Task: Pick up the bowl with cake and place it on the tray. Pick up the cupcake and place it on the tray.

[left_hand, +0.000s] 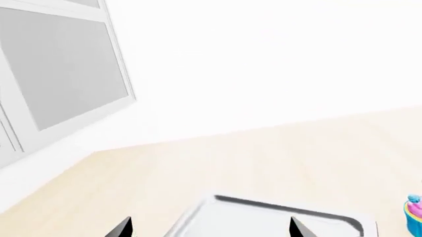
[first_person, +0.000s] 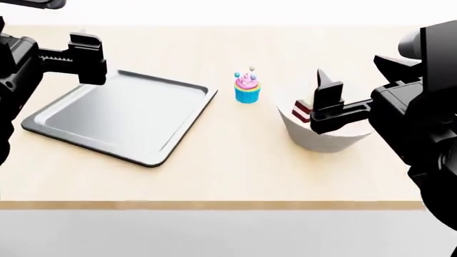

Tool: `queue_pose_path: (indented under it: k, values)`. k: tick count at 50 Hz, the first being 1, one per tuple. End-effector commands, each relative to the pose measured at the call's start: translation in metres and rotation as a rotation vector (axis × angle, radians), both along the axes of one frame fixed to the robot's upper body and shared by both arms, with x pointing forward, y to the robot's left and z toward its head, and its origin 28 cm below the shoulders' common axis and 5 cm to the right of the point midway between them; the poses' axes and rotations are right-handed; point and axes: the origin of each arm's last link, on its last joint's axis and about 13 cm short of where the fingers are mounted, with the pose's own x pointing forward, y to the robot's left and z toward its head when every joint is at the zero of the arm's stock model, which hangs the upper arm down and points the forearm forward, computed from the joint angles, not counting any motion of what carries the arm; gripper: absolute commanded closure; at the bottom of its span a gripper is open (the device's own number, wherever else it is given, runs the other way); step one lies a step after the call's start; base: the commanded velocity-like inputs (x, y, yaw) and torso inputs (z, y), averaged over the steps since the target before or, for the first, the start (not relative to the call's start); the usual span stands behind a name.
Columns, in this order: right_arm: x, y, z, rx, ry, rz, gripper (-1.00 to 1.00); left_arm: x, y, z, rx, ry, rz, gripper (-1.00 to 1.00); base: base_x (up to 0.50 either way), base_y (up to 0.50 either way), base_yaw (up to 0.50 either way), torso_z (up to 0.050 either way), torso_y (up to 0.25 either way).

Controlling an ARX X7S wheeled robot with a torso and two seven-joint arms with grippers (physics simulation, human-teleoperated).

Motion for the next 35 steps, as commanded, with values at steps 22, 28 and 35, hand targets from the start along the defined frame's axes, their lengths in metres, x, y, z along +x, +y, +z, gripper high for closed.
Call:
queue_pose_path:
  k: [22,28,35]
  values:
    - [-0.007,0.0,0.019,-0.003,0.016,-0.017,-1.0,-0.007,0.004,0.004,-0.012,-0.001,0.024,-1.0,0.28,-0.01,0.0,0.0,0.001]
    - [-0.008,-0.001,0.021,-0.002,0.019,-0.031,-1.0,-0.009,0.005,0.006,-0.015,-0.002,0.026,-1.0,0.3,-0.08,0.0,0.0,0.002]
    - [-0.01,-0.003,0.023,-0.008,0.018,-0.05,-1.0,-0.012,0.006,0.007,-0.015,-0.001,0.033,-1.0,0.0,0.0,0.0,0.0,0.0]
